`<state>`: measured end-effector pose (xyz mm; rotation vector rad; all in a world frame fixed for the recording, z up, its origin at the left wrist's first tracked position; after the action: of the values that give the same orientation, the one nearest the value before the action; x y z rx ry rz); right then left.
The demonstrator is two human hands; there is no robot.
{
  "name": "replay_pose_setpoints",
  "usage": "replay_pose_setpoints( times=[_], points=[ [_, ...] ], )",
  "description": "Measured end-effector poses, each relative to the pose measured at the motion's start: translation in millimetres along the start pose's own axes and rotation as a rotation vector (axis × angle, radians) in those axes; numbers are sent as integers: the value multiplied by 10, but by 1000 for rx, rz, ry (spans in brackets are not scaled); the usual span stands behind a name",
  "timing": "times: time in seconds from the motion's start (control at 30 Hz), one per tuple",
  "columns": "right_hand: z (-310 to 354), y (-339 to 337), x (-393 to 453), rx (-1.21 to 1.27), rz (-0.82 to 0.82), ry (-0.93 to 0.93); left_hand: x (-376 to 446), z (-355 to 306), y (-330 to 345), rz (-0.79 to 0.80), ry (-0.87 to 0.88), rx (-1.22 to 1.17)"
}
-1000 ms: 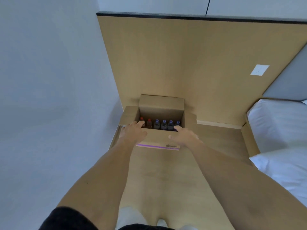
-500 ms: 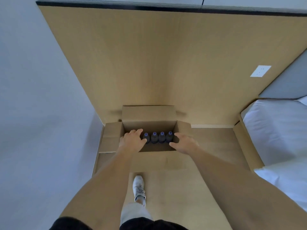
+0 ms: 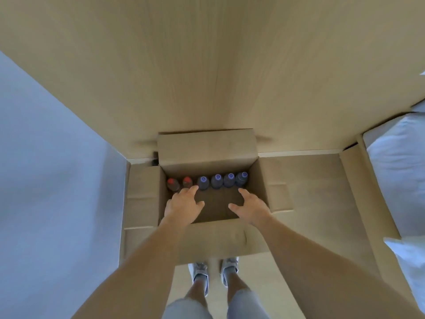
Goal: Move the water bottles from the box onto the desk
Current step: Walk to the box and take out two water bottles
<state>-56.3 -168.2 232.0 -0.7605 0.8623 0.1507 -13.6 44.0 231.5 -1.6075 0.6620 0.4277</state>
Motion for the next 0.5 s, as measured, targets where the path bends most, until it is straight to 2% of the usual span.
replay_pose_setpoints(
  times=[0.27, 0.5],
  points=[
    [-444, 733, 1579, 103, -16, 44, 1327, 311, 1084, 51, -158, -193],
    [-811, 1319, 2956, 162, -66, 2, 2596, 343, 1984, 38, -154, -290]
  ],
)
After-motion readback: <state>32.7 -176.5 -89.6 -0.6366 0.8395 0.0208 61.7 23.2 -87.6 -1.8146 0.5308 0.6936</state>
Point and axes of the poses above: each hand's wrist, its own x-axis towards the middle knuckle, its own y-axis out of the palm, z = x × y, the point moved 8 cm from there along x, towards the middle knuckle, and after that the axes turned 14 degrees about x, right-handed, at the moved point
